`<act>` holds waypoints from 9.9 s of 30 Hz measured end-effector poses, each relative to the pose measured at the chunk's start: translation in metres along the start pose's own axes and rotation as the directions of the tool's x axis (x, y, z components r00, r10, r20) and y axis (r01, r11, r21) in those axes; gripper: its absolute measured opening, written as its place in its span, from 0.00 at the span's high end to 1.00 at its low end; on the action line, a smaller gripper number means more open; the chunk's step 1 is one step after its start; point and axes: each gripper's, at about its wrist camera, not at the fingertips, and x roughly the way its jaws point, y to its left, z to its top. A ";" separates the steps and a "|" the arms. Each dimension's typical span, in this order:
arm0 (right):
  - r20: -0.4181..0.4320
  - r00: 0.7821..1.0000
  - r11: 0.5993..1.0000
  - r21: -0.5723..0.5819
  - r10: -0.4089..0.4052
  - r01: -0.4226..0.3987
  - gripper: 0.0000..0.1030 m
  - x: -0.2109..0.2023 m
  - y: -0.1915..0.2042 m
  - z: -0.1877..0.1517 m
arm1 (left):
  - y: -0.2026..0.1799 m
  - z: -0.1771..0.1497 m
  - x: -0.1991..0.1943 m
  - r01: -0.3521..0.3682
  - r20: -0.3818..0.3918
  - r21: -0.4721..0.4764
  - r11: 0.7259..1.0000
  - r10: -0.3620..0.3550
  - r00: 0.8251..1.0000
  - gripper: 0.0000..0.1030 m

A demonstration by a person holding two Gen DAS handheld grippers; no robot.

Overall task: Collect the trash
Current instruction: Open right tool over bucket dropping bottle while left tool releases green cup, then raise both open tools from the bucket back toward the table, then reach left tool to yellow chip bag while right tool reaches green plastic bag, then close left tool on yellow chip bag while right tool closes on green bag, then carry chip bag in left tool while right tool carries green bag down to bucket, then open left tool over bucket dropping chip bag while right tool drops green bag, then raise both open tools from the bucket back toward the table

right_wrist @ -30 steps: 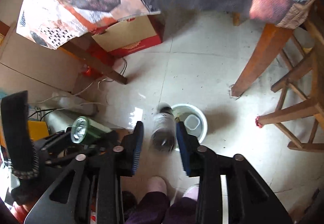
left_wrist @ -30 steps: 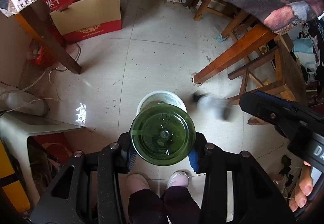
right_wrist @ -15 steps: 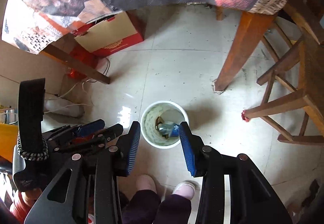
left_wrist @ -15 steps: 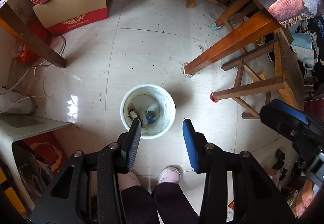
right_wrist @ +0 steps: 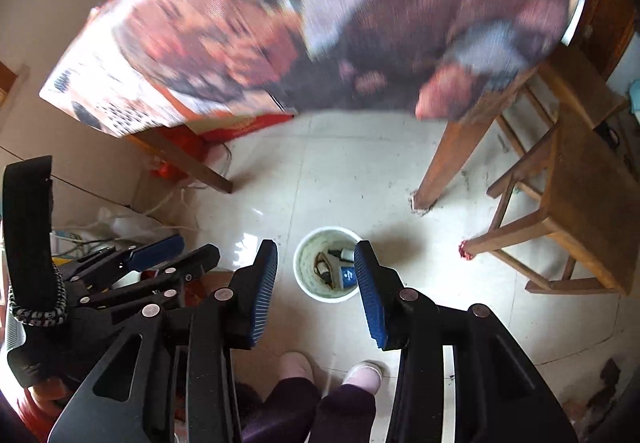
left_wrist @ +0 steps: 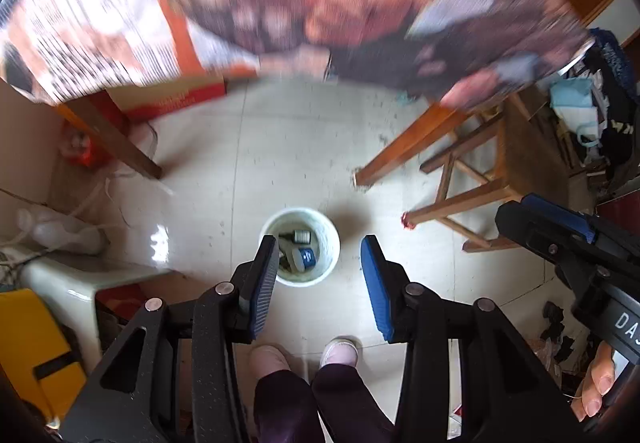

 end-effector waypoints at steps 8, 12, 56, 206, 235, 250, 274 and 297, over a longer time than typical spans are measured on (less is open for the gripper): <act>0.110 0.994 1.000 -0.022 -0.002 0.005 0.64 -0.101 0.042 0.017 | -0.014 0.022 -0.134 -0.014 0.142 0.053 0.998 0.006 0.990 0.60; 0.176 0.984 1.000 -0.018 0.008 -0.005 0.64 -0.149 0.061 0.026 | -0.017 0.028 -0.196 -0.025 0.221 0.087 0.996 0.005 0.975 0.59; 0.653 0.756 0.996 -0.043 -0.029 0.076 0.15 -0.319 0.057 0.166 | -0.063 0.191 -0.365 -0.074 0.609 0.092 0.993 0.003 0.793 0.29; 0.477 0.879 0.999 -0.043 0.006 0.016 0.77 -0.289 0.125 0.037 | 0.026 0.050 -0.370 -0.027 0.545 0.119 0.992 -0.042 0.837 0.86; 0.003 0.999 0.994 -0.098 0.041 -0.041 0.77 0.004 0.021 -0.020 | 0.035 -0.028 -0.044 -0.099 0.065 -0.027 0.995 0.100 0.993 0.86; -0.212 0.974 0.989 -0.102 0.085 -0.108 0.75 0.240 -0.011 -0.076 | 0.073 -0.071 0.168 -0.151 -0.078 -0.034 0.988 0.148 0.986 0.86; -0.214 0.977 0.999 -0.050 0.006 -0.018 0.52 0.239 -0.060 -0.081 | 0.038 -0.073 0.270 -0.075 -0.223 0.040 0.996 0.082 0.971 0.72; 0.009 1.000 0.999 -0.046 0.023 -0.023 0.52 -0.005 0.027 0.015 | 0.026 0.012 -0.037 -0.117 0.024 0.050 0.992 0.116 0.993 0.58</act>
